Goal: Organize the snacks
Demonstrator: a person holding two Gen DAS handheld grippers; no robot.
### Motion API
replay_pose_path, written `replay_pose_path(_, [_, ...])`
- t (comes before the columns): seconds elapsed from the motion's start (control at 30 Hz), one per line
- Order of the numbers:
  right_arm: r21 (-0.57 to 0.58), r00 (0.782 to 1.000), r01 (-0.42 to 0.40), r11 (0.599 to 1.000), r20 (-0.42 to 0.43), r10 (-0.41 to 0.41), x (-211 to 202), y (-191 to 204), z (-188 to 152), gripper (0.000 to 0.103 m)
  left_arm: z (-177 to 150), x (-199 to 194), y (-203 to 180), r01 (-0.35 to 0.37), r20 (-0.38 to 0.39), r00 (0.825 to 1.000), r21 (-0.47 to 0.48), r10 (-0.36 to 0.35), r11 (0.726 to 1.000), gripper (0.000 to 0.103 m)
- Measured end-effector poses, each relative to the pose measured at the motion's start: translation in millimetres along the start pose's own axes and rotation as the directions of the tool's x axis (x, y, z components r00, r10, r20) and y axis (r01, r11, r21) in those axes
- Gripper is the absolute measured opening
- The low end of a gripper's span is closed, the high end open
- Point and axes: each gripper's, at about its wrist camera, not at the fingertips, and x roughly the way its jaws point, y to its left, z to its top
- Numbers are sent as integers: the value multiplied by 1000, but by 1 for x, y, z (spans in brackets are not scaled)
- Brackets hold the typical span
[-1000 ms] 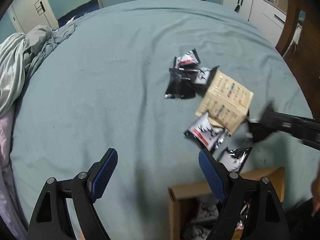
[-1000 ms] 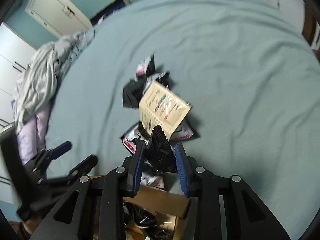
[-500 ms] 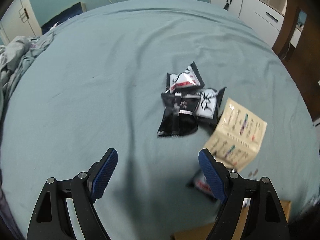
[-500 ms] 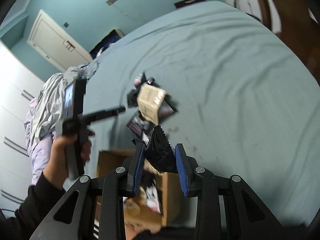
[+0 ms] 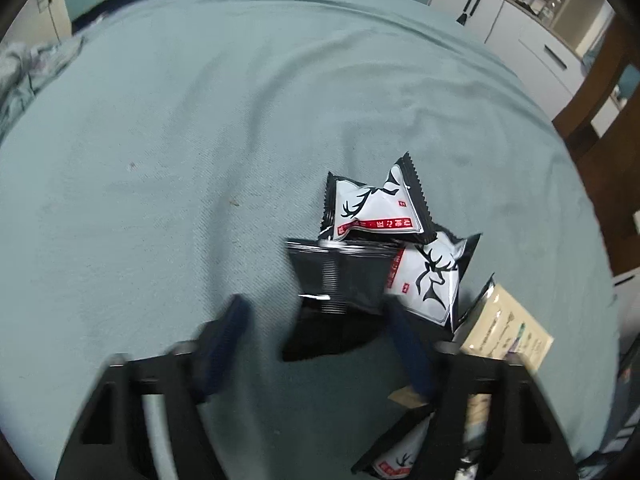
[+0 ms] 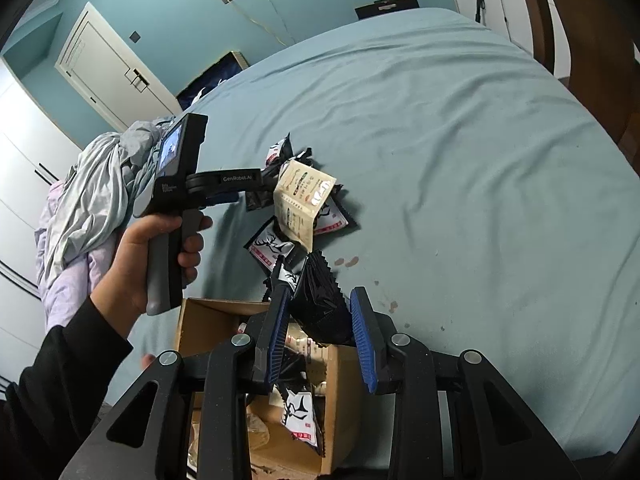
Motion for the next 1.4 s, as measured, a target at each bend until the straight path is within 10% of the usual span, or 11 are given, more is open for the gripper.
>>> replay_pose_path(0.37, [-16, 1000, -9, 1000, 11, 10, 1, 5, -4, 29, -24, -51, 10, -54, 34, 998, -42, 56, 998, 36])
replay_pose_path(0.87, [40, 1000, 7, 999, 18, -8, -9, -2, -5, 30, -137, -144, -51, -112, 128, 988, 218, 85, 969, 36])
replay_pose_path(1.4, [14, 999, 13, 1000, 29, -14, -21, -1, -15, 30, -187, -147, -89, -7, 75, 997, 322, -18, 947, 37])
